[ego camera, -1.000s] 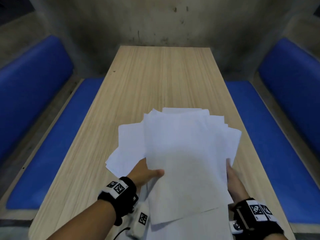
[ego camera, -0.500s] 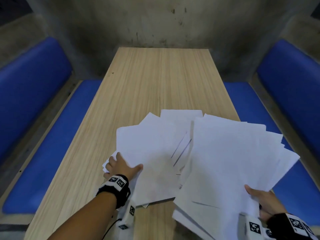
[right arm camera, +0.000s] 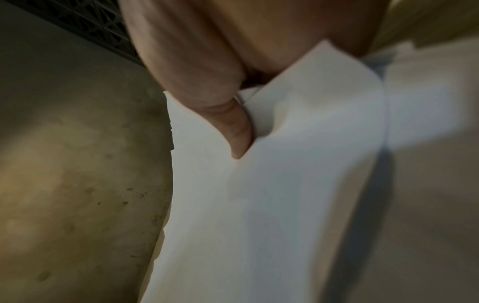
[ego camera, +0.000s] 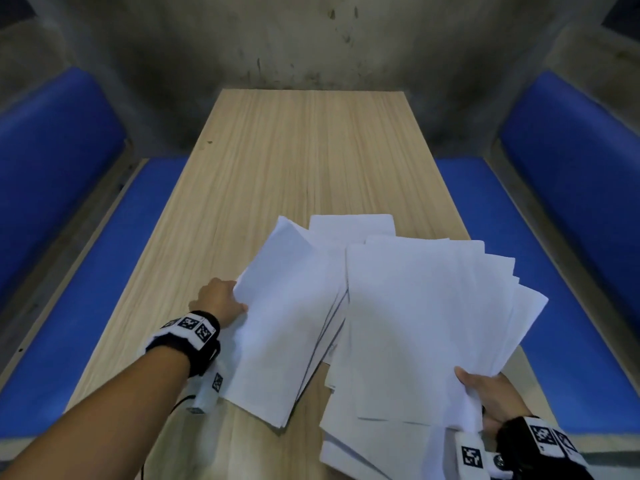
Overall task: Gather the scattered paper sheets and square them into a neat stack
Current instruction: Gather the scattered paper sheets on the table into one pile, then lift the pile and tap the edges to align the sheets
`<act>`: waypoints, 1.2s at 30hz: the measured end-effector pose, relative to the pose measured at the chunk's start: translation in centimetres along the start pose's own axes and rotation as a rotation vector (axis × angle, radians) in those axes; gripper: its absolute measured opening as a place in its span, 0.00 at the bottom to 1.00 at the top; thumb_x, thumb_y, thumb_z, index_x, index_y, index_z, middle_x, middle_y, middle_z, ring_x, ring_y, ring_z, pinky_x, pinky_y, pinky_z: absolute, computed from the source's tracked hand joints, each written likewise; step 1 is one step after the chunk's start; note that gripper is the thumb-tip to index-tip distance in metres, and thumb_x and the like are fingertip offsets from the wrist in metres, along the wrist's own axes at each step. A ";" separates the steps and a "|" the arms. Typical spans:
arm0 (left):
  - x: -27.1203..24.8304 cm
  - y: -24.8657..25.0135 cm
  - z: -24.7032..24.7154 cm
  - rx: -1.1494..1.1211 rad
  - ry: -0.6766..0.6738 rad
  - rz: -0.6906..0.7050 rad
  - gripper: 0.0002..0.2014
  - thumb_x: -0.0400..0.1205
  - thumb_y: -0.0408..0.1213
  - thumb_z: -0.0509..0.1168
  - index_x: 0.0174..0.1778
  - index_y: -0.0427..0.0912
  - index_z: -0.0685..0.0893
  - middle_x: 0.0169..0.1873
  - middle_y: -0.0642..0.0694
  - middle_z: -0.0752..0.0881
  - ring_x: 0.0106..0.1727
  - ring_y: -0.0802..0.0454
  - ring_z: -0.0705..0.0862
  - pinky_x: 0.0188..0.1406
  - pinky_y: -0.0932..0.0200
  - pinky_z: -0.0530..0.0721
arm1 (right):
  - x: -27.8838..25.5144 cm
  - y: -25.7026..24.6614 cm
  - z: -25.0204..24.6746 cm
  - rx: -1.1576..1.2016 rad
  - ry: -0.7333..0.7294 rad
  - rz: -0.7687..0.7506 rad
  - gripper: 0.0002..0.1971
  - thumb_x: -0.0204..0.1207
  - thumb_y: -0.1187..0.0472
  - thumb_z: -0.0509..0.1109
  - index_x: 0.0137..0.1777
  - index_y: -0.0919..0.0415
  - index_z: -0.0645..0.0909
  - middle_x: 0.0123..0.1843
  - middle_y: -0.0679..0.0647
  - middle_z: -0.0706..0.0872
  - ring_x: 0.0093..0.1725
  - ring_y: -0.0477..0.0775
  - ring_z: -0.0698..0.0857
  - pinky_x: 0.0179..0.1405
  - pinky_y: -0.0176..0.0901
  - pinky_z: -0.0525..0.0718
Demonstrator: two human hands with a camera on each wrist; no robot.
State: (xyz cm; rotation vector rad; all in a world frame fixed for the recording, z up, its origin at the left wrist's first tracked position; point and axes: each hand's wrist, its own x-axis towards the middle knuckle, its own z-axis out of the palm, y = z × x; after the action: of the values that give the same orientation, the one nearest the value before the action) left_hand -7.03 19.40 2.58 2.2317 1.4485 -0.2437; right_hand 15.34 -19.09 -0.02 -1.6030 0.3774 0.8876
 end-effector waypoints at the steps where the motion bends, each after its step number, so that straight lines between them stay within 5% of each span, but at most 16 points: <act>1: 0.3 0.1 0.6 0.069 -0.044 -0.008 0.30 0.72 0.48 0.72 0.70 0.41 0.79 0.70 0.38 0.77 0.69 0.35 0.77 0.68 0.43 0.77 | 0.0 0.1 0.3 -0.008 0.012 0.006 0.21 0.72 0.72 0.71 0.65 0.74 0.77 0.63 0.73 0.84 0.60 0.75 0.84 0.63 0.77 0.76; 3: 0.4 0.2 2.1 0.147 -0.079 0.005 0.42 0.70 0.53 0.74 0.78 0.42 0.67 0.77 0.38 0.65 0.75 0.34 0.69 0.72 0.42 0.72 | 0.1 0.3 0.6 -0.024 0.023 0.011 0.14 0.74 0.74 0.69 0.59 0.71 0.79 0.62 0.72 0.84 0.61 0.76 0.83 0.64 0.78 0.74; 7: 0.1 0.1 3.3 -0.160 -0.032 -0.047 0.53 0.66 0.40 0.80 0.81 0.45 0.53 0.73 0.34 0.71 0.68 0.31 0.78 0.60 0.42 0.78 | 0.3 0.7 0.3 -0.024 0.019 0.035 0.10 0.74 0.73 0.69 0.55 0.69 0.80 0.60 0.74 0.85 0.59 0.76 0.84 0.62 0.78 0.76; 12: -1.3 -0.3 2.5 -0.274 -0.019 0.007 0.20 0.75 0.36 0.71 0.63 0.39 0.82 0.55 0.38 0.88 0.50 0.40 0.85 0.49 0.52 0.80 | -0.3 0.5 0.2 0.052 -0.042 0.008 0.19 0.73 0.72 0.70 0.64 0.74 0.78 0.58 0.73 0.86 0.56 0.74 0.85 0.63 0.76 0.76; 16: -3.6 -0.9 1.2 -0.596 0.000 0.094 0.15 0.79 0.33 0.67 0.62 0.41 0.84 0.51 0.40 0.89 0.48 0.41 0.87 0.49 0.49 0.82 | -1.0 -0.3 0.8 0.063 -0.150 -0.012 0.37 0.47 0.61 0.87 0.60 0.70 0.82 0.53 0.72 0.90 0.54 0.73 0.87 0.60 0.75 0.79; 20: -7.2 1.1 0.9 -0.967 -0.091 0.211 0.22 0.73 0.38 0.74 0.63 0.39 0.84 0.55 0.39 0.91 0.54 0.39 0.90 0.58 0.37 0.86 | -1.5 -1.1 2.9 0.099 -0.274 -0.050 0.20 0.72 0.74 0.69 0.65 0.70 0.80 0.59 0.73 0.87 0.58 0.76 0.85 0.62 0.75 0.78; 23: -9.2 4.1 2.4 -1.104 -0.202 0.261 0.25 0.65 0.43 0.76 0.58 0.39 0.86 0.51 0.40 0.93 0.51 0.40 0.91 0.48 0.45 0.90 | -1.9 -1.7 5.0 0.107 -0.345 -0.132 0.20 0.72 0.76 0.67 0.65 0.67 0.79 0.60 0.70 0.88 0.58 0.74 0.86 0.57 0.70 0.83; 27: -11.0 7.8 4.0 -1.139 -0.292 0.294 0.12 0.74 0.29 0.70 0.53 0.39 0.88 0.45 0.46 0.94 0.45 0.51 0.92 0.38 0.60 0.88 | -1.2 -1.8 5.5 0.130 -0.338 -0.162 0.23 0.71 0.76 0.70 0.65 0.60 0.79 0.58 0.64 0.90 0.53 0.66 0.90 0.47 0.60 0.89; 31: -11.4 9.6 5.2 -0.947 -0.428 0.412 0.11 0.80 0.40 0.67 0.57 0.48 0.88 0.53 0.50 0.92 0.54 0.52 0.91 0.54 0.55 0.88 | 0.5 -0.6 4.0 0.030 -0.233 -0.037 0.23 0.69 0.76 0.72 0.66 0.72 0.78 0.60 0.76 0.85 0.57 0.77 0.85 0.60 0.75 0.79; 34: -11.0 10.8 5.2 -0.891 -0.484 0.364 0.22 0.81 0.59 0.58 0.38 0.43 0.85 0.36 0.51 0.89 0.37 0.47 0.86 0.41 0.57 0.81 | 2.3 0.5 3.2 -0.029 -0.184 0.027 0.44 0.41 0.64 0.88 0.63 0.71 0.80 0.57 0.74 0.87 0.58 0.77 0.85 0.62 0.77 0.77; 36: -10.1 11.4 4.7 -0.893 -0.518 0.294 0.31 0.82 0.63 0.51 0.44 0.40 0.88 0.41 0.47 0.92 0.42 0.44 0.88 0.43 0.56 0.84 | 4.5 1.6 2.4 -0.012 -0.154 0.081 0.44 0.40 0.61 0.89 0.61 0.73 0.81 0.56 0.75 0.88 0.57 0.78 0.85 0.60 0.78 0.78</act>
State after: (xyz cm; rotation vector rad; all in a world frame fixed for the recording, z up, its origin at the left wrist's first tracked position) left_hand -0.61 5.07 5.63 1.4572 0.7154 -0.0449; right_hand 16.47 -16.20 -4.37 -1.5280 0.3309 1.0697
